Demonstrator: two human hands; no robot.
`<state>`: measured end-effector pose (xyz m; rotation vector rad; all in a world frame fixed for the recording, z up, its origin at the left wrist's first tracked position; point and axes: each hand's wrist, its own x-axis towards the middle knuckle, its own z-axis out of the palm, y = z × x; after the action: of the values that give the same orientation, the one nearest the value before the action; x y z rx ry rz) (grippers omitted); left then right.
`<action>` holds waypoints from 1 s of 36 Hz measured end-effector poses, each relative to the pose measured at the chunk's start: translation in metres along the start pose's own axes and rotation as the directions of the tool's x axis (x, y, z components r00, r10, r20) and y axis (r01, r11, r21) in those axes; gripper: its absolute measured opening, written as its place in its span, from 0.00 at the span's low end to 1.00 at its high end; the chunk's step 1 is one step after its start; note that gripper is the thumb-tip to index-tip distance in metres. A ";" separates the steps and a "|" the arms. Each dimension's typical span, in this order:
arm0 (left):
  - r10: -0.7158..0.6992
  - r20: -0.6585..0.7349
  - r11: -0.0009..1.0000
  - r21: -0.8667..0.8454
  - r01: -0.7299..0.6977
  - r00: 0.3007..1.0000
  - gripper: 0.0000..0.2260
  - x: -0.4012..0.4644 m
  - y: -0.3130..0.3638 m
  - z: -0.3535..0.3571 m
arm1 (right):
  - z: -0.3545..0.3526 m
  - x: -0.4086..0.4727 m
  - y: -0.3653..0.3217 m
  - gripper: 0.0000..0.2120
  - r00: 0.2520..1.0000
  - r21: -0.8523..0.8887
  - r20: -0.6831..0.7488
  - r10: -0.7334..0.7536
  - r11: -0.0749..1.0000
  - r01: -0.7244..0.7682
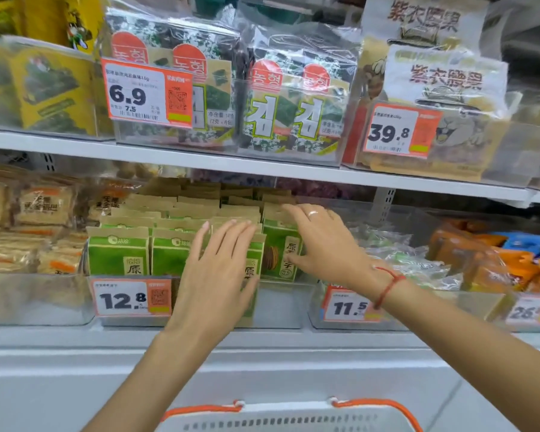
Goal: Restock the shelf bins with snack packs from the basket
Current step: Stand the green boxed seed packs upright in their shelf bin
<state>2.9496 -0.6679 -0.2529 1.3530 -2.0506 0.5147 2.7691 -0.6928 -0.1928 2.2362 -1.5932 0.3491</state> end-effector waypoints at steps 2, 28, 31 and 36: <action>0.005 -0.091 0.996 -0.093 -0.013 0.996 0.26 -0.017 0.012 -0.002 | -0.008 -0.038 0.003 0.31 0.997 0.076 -0.059 -0.044 0.996 0.049; 0.050 0.897 0.993 -0.090 0.071 0.440 0.17 -0.232 0.072 0.161 | 0.256 -0.283 -0.007 0.16 0.615 0.225 0.789 0.000 0.931 -0.287; 0.119 0.952 0.985 -0.150 0.090 0.283 0.18 -0.259 0.068 0.177 | 0.275 -0.296 -0.014 0.20 0.642 0.177 0.766 0.008 0.959 -0.223; 0.274 0.950 0.929 -0.301 0.216 0.148 0.29 -0.300 0.072 0.187 | 0.312 -0.331 -0.010 0.42 0.504 0.149 0.863 -0.038 0.972 -0.182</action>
<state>2.9151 -0.5527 -0.5927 1.5384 -2.9325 -1.1841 2.6652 -0.5443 -0.6101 2.7110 -2.1872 -0.7935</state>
